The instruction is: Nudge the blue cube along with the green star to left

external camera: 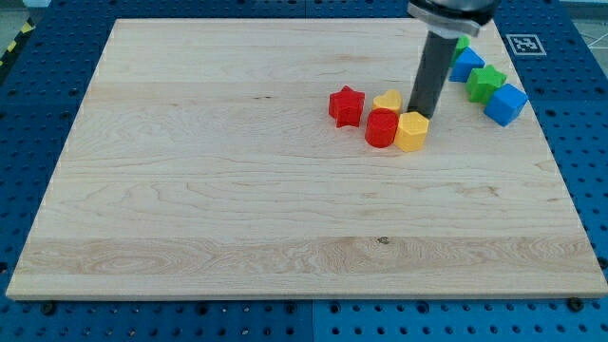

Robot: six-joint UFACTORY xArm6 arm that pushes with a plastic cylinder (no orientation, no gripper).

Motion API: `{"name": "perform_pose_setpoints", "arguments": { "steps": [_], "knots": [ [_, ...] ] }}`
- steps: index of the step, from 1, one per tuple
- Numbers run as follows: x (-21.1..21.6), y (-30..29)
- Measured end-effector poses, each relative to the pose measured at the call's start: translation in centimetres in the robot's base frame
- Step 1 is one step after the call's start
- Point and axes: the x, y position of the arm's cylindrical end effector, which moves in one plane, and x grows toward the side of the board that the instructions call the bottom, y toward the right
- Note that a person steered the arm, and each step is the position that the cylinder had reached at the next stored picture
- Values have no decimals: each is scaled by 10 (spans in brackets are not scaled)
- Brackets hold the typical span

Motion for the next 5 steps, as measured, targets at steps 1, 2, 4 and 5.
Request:
{"name": "perform_pose_setpoints", "arguments": {
  "steps": [1,2,4,5],
  "knots": [
    [35,10],
    [63,56],
    [32,196],
    [6,197]
  ]
}}
